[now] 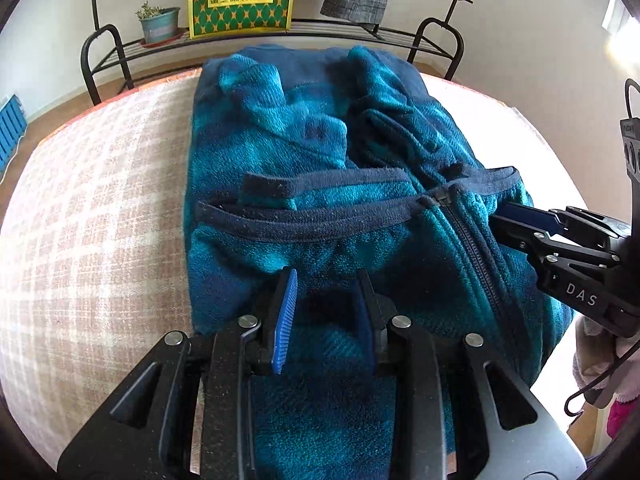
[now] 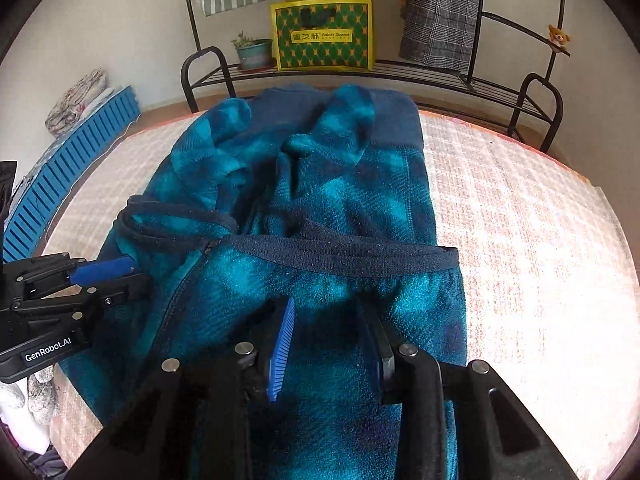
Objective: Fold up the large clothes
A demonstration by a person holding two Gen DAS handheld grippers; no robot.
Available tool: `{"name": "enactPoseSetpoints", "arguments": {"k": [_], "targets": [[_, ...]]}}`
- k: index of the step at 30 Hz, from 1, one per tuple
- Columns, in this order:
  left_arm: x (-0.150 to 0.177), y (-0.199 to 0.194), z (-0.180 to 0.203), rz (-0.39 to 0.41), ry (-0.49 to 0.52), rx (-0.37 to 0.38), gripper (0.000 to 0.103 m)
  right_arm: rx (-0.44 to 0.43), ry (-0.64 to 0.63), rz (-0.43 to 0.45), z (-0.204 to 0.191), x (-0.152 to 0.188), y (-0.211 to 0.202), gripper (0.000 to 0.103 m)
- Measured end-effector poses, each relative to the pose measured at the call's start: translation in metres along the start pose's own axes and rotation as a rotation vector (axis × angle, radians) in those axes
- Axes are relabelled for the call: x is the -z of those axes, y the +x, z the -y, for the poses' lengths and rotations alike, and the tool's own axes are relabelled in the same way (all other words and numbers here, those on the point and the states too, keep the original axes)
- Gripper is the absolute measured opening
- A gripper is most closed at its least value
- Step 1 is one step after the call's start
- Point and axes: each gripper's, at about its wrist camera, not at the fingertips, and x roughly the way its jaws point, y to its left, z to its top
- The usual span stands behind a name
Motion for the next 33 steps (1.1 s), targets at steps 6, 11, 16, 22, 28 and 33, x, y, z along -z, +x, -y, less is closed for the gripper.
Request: {"name": "enactPoseSetpoints", "arguments": {"k": [6,11,16,22,28,33], "targets": [[-0.021,-0.051,-0.013,0.125,-0.032,0.018,0.029,0.083,-0.045,0.119,-0.014,-0.012,-0.052,0.033],[-0.035,-0.083,-0.017,0.213,-0.027,-0.004,0.029,0.107,-0.075,0.182,-0.024,-0.017,-0.084,0.033],[-0.044,-0.098,-0.022,0.255,-0.015,-0.021,0.034,0.064,-0.075,0.199,-0.024,-0.023,-0.096,0.034],[-0.074,-0.09,-0.057,0.247,-0.04,0.016,0.047,-0.045,-0.033,0.182,0.011,-0.045,-0.093,0.041],[-0.116,-0.045,-0.106,0.178,-0.081,0.032,0.047,-0.106,-0.002,0.128,0.056,-0.09,-0.062,0.047],[-0.146,-0.003,-0.136,0.153,-0.122,0.076,0.047,-0.138,0.112,0.076,0.092,-0.125,-0.009,0.048]]}}
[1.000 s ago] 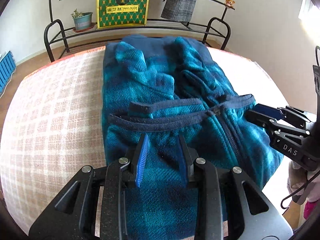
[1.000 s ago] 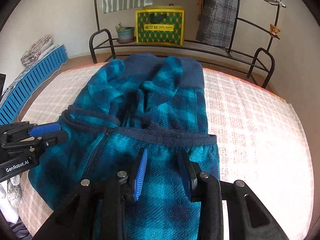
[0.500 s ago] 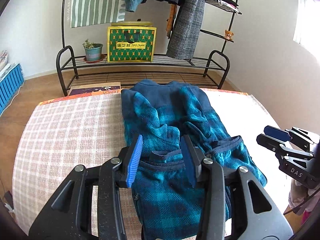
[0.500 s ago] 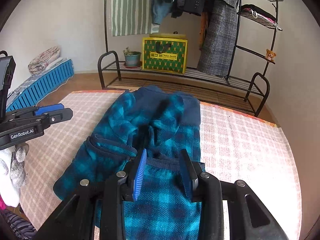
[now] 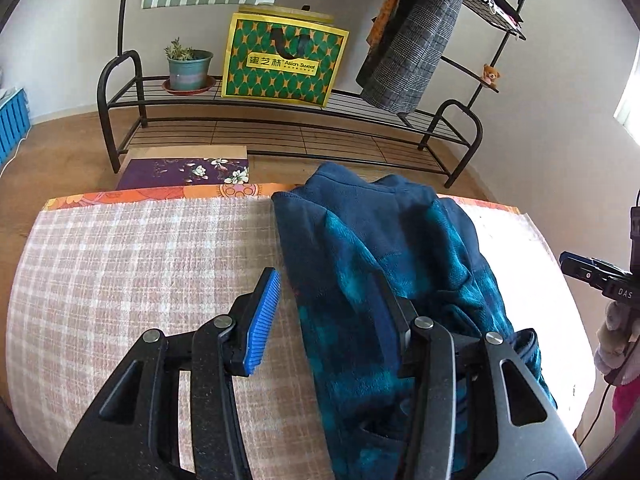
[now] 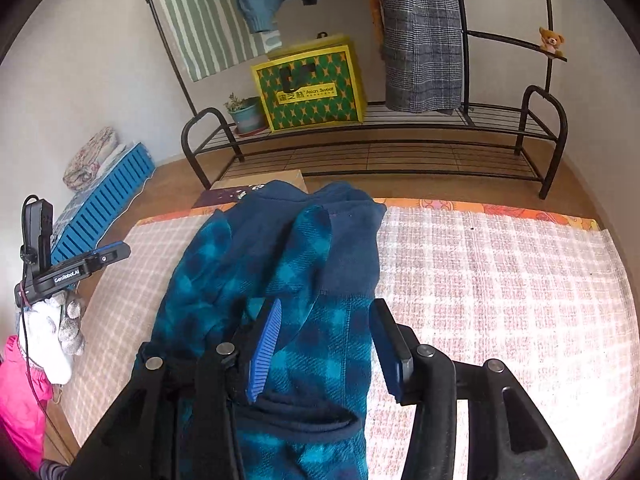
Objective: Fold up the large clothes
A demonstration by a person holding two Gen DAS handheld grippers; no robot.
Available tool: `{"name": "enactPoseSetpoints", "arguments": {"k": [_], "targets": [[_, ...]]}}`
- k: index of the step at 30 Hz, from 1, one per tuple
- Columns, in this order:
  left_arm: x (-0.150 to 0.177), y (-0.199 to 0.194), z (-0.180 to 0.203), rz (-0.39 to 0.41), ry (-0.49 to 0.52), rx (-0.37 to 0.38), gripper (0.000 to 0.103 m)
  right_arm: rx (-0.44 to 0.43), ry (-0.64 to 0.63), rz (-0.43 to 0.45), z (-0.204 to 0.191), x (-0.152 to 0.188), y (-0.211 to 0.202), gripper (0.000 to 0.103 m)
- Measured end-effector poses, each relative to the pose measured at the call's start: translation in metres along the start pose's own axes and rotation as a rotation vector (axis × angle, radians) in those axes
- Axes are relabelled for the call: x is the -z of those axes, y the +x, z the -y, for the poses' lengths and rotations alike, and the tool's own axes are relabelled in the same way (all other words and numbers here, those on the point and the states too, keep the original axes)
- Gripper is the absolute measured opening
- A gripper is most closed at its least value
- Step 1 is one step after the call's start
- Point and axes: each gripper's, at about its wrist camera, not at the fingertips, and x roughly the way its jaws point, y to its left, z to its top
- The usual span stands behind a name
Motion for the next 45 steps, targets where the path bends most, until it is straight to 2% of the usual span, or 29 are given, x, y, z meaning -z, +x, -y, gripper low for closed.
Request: {"name": "enactPoseSetpoints", "arguments": {"k": [7,10,11,12,15,17,20,22,24,25,27,29,30,33,37,38,39,40,41,42,43,45], "targets": [[-0.008,0.055,-0.021,-0.061,-0.043,0.079,0.046,-0.014,0.104,-0.083,0.033,-0.012,0.084,0.048],[-0.006,0.077,-0.018,-0.102,-0.026,0.11,0.041,-0.047,0.142,-0.116,0.043,-0.01,0.112,0.046],[-0.005,0.085,-0.014,-0.112,-0.005,0.112,0.041,-0.056,0.146,-0.131,0.044,-0.008,0.12,0.042],[-0.005,0.093,-0.009,-0.123,0.018,0.11,0.04,-0.061,0.143,-0.144,0.044,-0.007,0.127,0.032],[-0.005,0.121,0.011,-0.168,0.08,0.116,0.04,-0.049,0.109,-0.163,0.041,-0.004,0.139,0.014],[0.0,0.141,0.025,-0.199,0.126,0.096,0.04,-0.014,0.078,-0.177,0.04,-0.002,0.143,0.012],[0.004,0.148,0.04,-0.172,0.213,0.037,0.041,-0.006,0.048,-0.197,0.042,-0.004,0.144,0.012],[0.001,0.142,0.037,-0.187,0.229,0.056,0.041,-0.026,0.013,-0.204,0.043,-0.007,0.14,0.015],[-0.006,0.128,0.026,-0.171,0.194,0.093,0.042,-0.06,0.026,-0.171,0.05,-0.014,0.132,0.038],[-0.012,0.119,0.018,-0.145,0.173,0.108,0.046,-0.084,0.049,-0.14,0.057,-0.018,0.127,0.042],[-0.025,0.107,-0.004,-0.079,0.11,0.093,0.055,-0.131,0.116,-0.09,0.071,-0.028,0.125,0.047],[-0.039,0.109,-0.029,-0.056,0.026,0.067,0.056,-0.155,0.197,-0.065,0.085,-0.038,0.131,0.058],[-0.044,0.114,-0.04,-0.061,-0.021,0.066,0.056,-0.16,0.229,-0.062,0.089,-0.042,0.136,0.058],[-0.049,0.142,-0.068,-0.137,-0.149,0.131,0.056,-0.202,0.291,-0.068,0.095,-0.053,0.155,0.058],[-0.053,0.168,-0.067,-0.164,-0.154,0.171,0.056,-0.222,0.287,-0.086,0.088,-0.062,0.182,0.057],[-0.055,0.174,-0.063,-0.166,-0.142,0.175,0.056,-0.209,0.276,-0.092,0.085,-0.063,0.188,0.044],[-0.057,0.18,-0.059,-0.168,-0.128,0.173,0.056,-0.207,0.264,-0.102,0.081,-0.063,0.194,0.021],[-0.059,0.185,-0.054,-0.171,-0.119,0.172,0.055,-0.191,0.248,-0.116,0.078,-0.065,0.198,0.015],[-0.061,0.189,-0.049,-0.172,-0.109,0.176,0.037,-0.156,0.222,-0.12,0.074,-0.067,0.199,0.009],[-0.062,0.192,-0.045,-0.173,-0.1,0.168,0.015,-0.129,0.185,-0.117,0.07,-0.069,0.197,0.007],[-0.062,0.192,-0.04,-0.166,-0.089,0.162,0.01,-0.106,0.152,-0.101,0.067,-0.073,0.191,0.006],[-0.062,0.191,-0.032,-0.147,-0.061,0.165,0.008,-0.073,0.144,-0.067,0.073,-0.081,0.181,0.005]]}}
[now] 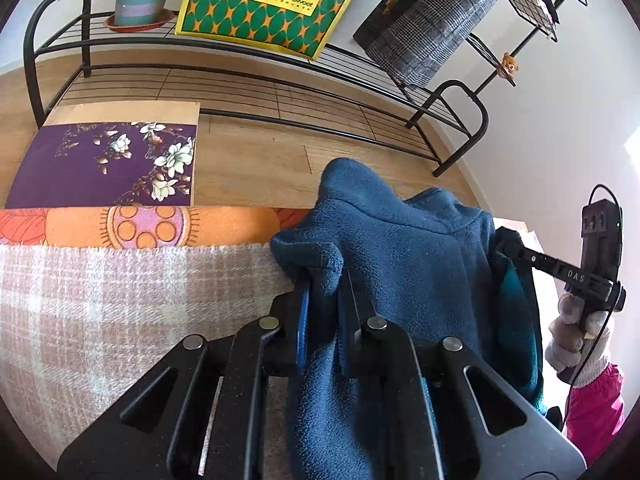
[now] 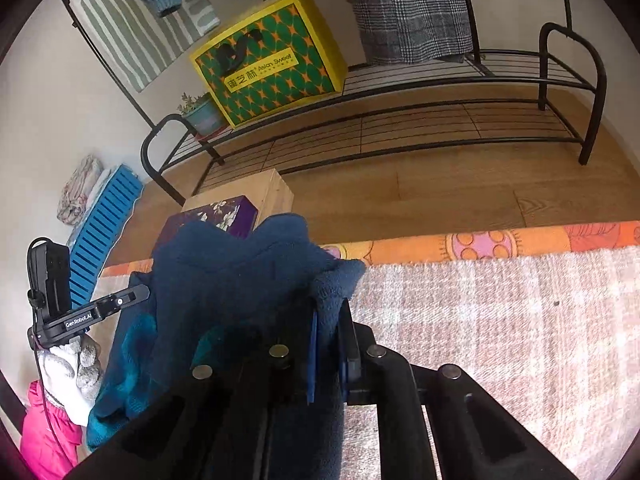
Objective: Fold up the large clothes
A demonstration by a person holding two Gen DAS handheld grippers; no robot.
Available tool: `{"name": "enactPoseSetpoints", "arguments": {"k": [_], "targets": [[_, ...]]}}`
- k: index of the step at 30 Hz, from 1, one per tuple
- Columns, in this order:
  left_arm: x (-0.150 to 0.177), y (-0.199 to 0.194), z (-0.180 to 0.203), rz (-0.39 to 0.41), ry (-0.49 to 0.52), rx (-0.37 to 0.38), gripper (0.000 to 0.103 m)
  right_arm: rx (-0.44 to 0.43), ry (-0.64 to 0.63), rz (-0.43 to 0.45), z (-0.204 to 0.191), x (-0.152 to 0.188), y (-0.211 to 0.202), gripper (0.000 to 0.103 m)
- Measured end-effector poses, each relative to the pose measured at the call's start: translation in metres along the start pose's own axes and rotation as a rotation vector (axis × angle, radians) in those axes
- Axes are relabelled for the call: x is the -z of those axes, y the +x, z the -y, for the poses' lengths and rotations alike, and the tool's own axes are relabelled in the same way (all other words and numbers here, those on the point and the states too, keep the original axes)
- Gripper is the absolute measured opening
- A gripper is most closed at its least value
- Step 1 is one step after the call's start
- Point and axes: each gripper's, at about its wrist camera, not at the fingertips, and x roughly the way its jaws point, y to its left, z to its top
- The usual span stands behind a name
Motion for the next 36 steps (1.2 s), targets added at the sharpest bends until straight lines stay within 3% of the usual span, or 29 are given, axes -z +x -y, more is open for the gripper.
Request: {"name": "enactPoseSetpoints", "arguments": {"k": [7,10,16,22,28,36], "targets": [[0.001,-0.003,0.001,0.037,-0.012,-0.04,0.005,0.071,-0.031,-0.016,0.003,0.008,0.017,0.005],[0.0,-0.017,0.004,0.074,-0.016,-0.045,0.005,0.028,0.0,0.023,0.005,0.002,-0.002,0.005],[-0.002,-0.057,0.026,0.145,0.016,-0.035,0.005,0.012,-0.062,0.086,-0.014,-0.003,-0.046,0.005],[0.016,-0.109,0.057,0.19,0.063,-0.024,0.004,-0.033,-0.09,0.152,-0.036,0.005,-0.104,0.005],[0.053,-0.166,0.09,0.236,0.117,-0.006,0.004,-0.048,-0.143,0.179,-0.066,0.037,-0.167,0.005],[0.127,-0.216,0.113,0.215,0.151,-0.001,0.004,-0.077,-0.157,0.146,-0.083,0.123,-0.219,0.005]]}}
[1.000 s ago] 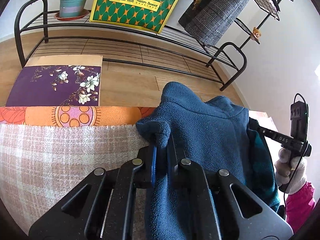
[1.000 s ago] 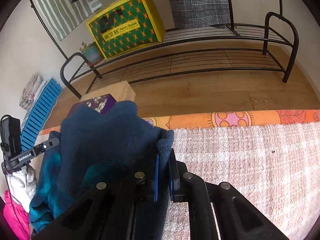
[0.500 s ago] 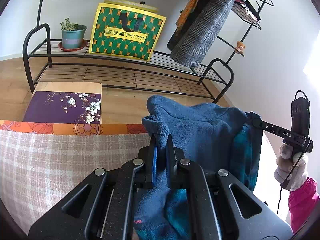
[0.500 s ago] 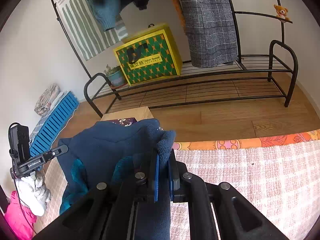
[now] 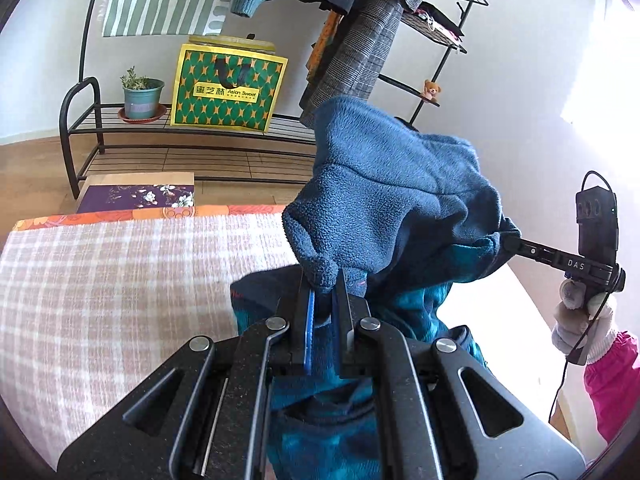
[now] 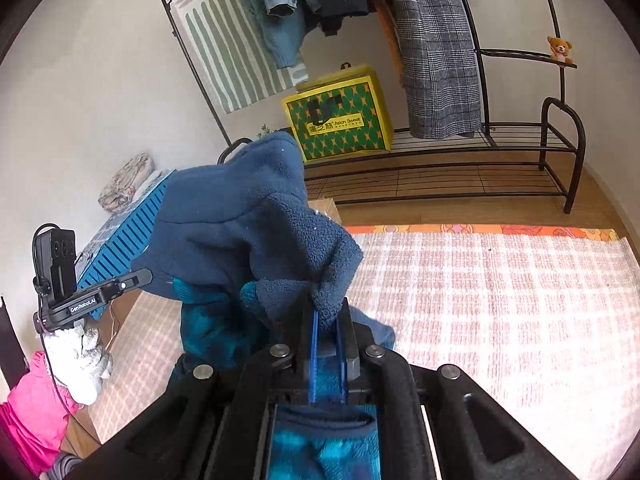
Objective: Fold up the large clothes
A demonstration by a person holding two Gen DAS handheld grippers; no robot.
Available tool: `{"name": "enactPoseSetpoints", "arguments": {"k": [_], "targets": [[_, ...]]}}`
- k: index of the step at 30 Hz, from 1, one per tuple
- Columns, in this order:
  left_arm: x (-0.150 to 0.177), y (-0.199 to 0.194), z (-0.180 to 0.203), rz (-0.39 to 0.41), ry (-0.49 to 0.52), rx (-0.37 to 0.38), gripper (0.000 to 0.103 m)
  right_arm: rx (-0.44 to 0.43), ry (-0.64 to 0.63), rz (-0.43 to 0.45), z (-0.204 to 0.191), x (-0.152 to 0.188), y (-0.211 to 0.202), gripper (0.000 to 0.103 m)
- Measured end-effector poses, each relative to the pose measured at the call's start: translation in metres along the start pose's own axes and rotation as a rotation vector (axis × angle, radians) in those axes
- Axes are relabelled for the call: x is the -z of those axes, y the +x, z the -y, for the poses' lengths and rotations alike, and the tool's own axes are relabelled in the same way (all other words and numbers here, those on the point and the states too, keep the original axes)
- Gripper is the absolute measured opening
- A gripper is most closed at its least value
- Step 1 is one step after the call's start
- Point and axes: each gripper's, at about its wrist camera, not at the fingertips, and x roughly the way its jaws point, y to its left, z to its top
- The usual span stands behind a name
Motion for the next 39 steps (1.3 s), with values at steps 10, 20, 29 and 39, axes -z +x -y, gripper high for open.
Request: {"name": "enactPoseSetpoints", "arguments": {"k": [10,20,29,39], "targets": [[0.101,-0.031,0.021,-0.123,0.023,-0.011,0.004,0.056,0.061,-0.098,0.0,0.116,-0.023,0.005],[0.145,-0.085,0.031,-0.149,-0.009,-0.02,0.02,0.049,0.118,-0.081,-0.008,0.162,-0.086,0.031],[0.143,-0.082,-0.005,-0.12,-0.459,0.16,0.061,-0.055,0.274,-0.086,-0.022,0.169,-0.061,0.066],[0.138,-0.036,-0.014,-0.178,-0.553,0.222,0.007,-0.131,0.446,-0.133,-0.007,0.166,0.001,0.019]]}}
